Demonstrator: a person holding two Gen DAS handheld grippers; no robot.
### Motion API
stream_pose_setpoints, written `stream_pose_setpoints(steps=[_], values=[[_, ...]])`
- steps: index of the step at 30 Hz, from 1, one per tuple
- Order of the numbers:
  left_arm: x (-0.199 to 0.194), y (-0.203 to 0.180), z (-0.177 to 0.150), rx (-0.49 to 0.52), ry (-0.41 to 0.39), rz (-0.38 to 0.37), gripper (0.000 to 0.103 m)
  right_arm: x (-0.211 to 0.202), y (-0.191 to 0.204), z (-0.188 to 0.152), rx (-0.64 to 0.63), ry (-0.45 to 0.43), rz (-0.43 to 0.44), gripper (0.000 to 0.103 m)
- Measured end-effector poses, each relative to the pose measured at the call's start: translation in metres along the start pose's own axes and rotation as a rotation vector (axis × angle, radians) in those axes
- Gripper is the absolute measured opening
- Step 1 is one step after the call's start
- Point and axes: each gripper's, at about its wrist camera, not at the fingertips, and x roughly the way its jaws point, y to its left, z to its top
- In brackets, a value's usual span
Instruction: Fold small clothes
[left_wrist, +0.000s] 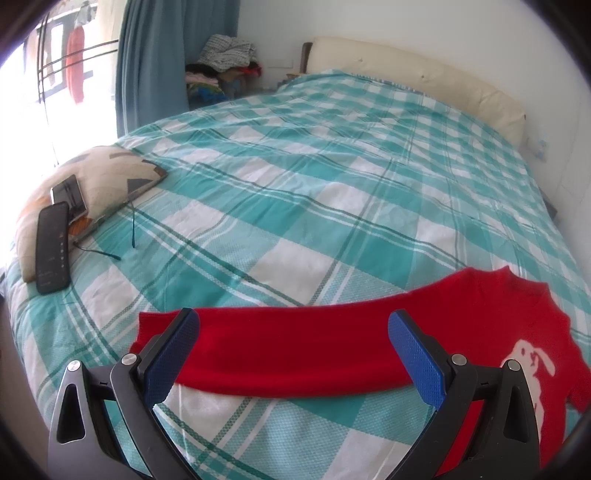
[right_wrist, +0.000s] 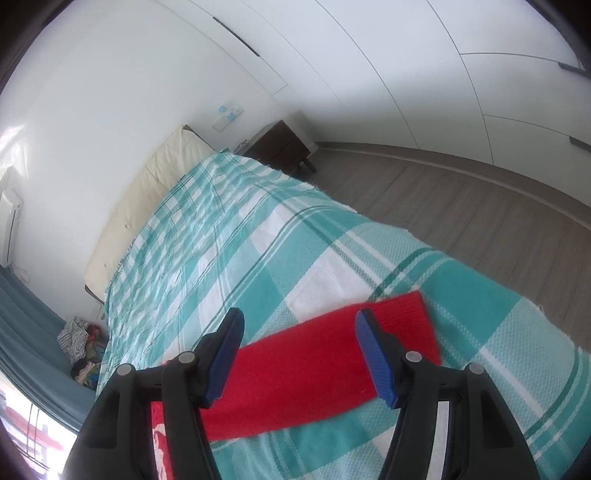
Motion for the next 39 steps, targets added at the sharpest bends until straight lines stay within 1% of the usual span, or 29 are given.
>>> stream_pose_setpoints(steps=[2, 4, 7, 9, 11, 12, 14, 17, 20, 23, 24, 25, 26, 27, 29, 30, 32, 34, 36, 37, 39], values=[[0.000, -0.001, 0.000, 0.006, 0.002, 0.003, 0.102, 0.007, -0.014, 0.000, 0.030, 0.047, -0.037, 0.062], [0.000, -0.002, 0.000, 0.011, 0.004, 0.007, 0.102, 0.010, -0.028, -0.006, 0.079, 0.091, -0.088, 0.062], [0.000, -0.003, 0.001, 0.010, 0.006, 0.003, 0.102, 0.012, -0.040, -0.013, 0.122, 0.117, -0.105, 0.062], [0.000, -0.005, 0.000, 0.015, 0.006, 0.003, 0.102, 0.016, -0.037, -0.011, 0.075, 0.120, -0.124, 0.062], [0.001, -0.007, -0.001, 0.023, 0.008, 0.007, 0.102, 0.022, -0.034, -0.008, 0.017, 0.113, -0.181, 0.062], [0.001, -0.007, -0.002, 0.026, 0.009, 0.009, 0.102, 0.025, -0.037, -0.007, 0.015, 0.111, -0.196, 0.062], [0.001, -0.007, -0.002, 0.030, 0.010, 0.012, 0.102, 0.034, -0.047, -0.007, 0.056, 0.145, -0.177, 0.061], [0.002, -0.004, -0.001, 0.018, 0.012, 0.015, 0.102, 0.039, -0.057, -0.005, 0.094, 0.155, -0.136, 0.060], [0.006, 0.000, -0.001, -0.009, 0.031, 0.001, 0.102, 0.049, -0.061, -0.004, 0.080, 0.187, -0.114, 0.060], [0.009, -0.001, -0.002, -0.017, 0.049, -0.009, 0.102, 0.057, -0.061, -0.005, 0.049, 0.223, -0.111, 0.060], [0.010, -0.001, -0.002, -0.015, 0.050, -0.006, 0.102, 0.058, -0.059, -0.004, 0.031, 0.233, -0.121, 0.056], [0.010, -0.002, -0.002, -0.011, 0.050, -0.003, 0.102, 0.060, -0.056, -0.003, -0.002, 0.241, -0.156, 0.049], [0.010, -0.003, -0.002, -0.008, 0.050, 0.000, 0.102, 0.061, -0.052, -0.003, -0.043, 0.246, -0.198, 0.024], [0.010, -0.003, -0.002, -0.009, 0.051, 0.000, 0.102, 0.060, -0.050, -0.004, -0.065, 0.248, -0.207, 0.012], [0.010, -0.003, -0.002, -0.010, 0.051, -0.002, 0.102, 0.052, -0.045, -0.003, -0.084, 0.219, -0.232, 0.008], [0.010, -0.003, -0.002, -0.010, 0.050, -0.002, 0.102, 0.046, -0.039, -0.001, -0.107, 0.190, -0.261, 0.007], [0.010, -0.003, -0.002, -0.010, 0.049, -0.002, 0.102, 0.040, -0.029, 0.000, -0.170, 0.143, -0.351, 0.006], [0.010, -0.003, -0.002, -0.012, 0.050, -0.001, 0.102, 0.043, -0.023, -0.002, -0.205, 0.145, -0.383, 0.005], [0.010, -0.001, -0.002, -0.024, 0.051, -0.005, 0.102, 0.039, -0.013, -0.002, -0.236, 0.111, -0.376, 0.005], [0.010, 0.001, -0.001, -0.033, 0.052, -0.010, 0.102, 0.031, -0.003, 0.000, -0.254, 0.077, -0.353, 0.005], [0.011, 0.005, 0.000, -0.051, 0.051, -0.017, 0.102, 0.011, 0.028, 0.002, -0.296, 0.005, -0.253, 0.005]])
